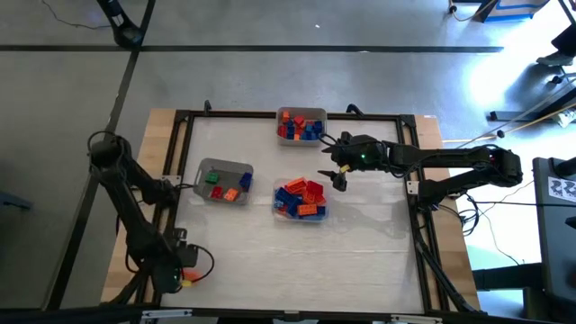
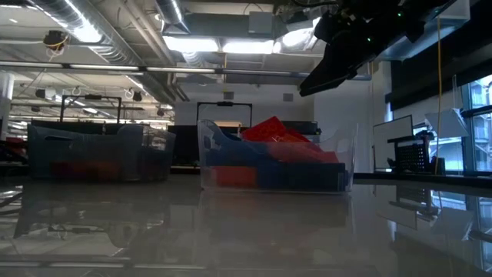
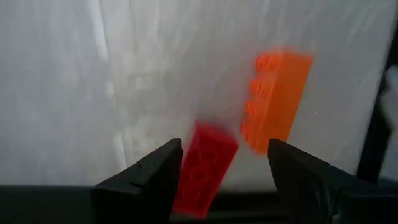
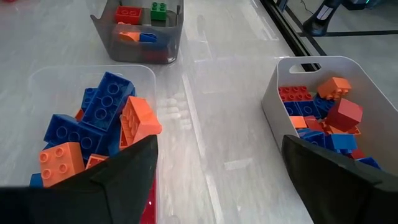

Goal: Sort blocks by size
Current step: Put the big red game piece into the transparent bin

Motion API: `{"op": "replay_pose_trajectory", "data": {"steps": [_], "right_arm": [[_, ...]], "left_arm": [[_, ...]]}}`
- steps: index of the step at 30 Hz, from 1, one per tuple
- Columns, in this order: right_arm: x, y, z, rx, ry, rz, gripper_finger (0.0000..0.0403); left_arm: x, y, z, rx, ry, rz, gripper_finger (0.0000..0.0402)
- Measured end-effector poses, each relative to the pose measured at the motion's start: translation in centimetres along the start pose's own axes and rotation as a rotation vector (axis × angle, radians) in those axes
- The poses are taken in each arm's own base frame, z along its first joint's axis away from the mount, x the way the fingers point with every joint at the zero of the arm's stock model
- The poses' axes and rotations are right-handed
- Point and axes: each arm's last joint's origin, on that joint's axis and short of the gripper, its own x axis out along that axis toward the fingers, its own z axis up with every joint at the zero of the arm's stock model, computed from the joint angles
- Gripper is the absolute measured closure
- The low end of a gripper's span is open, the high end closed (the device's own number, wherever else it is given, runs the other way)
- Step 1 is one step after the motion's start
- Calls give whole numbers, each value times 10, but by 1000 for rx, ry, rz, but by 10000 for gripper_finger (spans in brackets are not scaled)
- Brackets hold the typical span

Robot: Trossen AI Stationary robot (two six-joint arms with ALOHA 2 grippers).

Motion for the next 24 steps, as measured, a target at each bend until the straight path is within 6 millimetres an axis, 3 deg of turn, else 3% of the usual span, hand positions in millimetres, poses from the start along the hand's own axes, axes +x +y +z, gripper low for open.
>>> {"op": "replay_pose_trajectory", "data": {"steps": [11, 24], "right_arm": [[0, 0, 0, 0, 0, 0, 62], [0, 0, 0, 8, 0, 1, 62]], "left_arm": [[20, -4, -19, 93, 129, 134, 176], [47, -10, -20, 293, 197, 212, 176]]}}
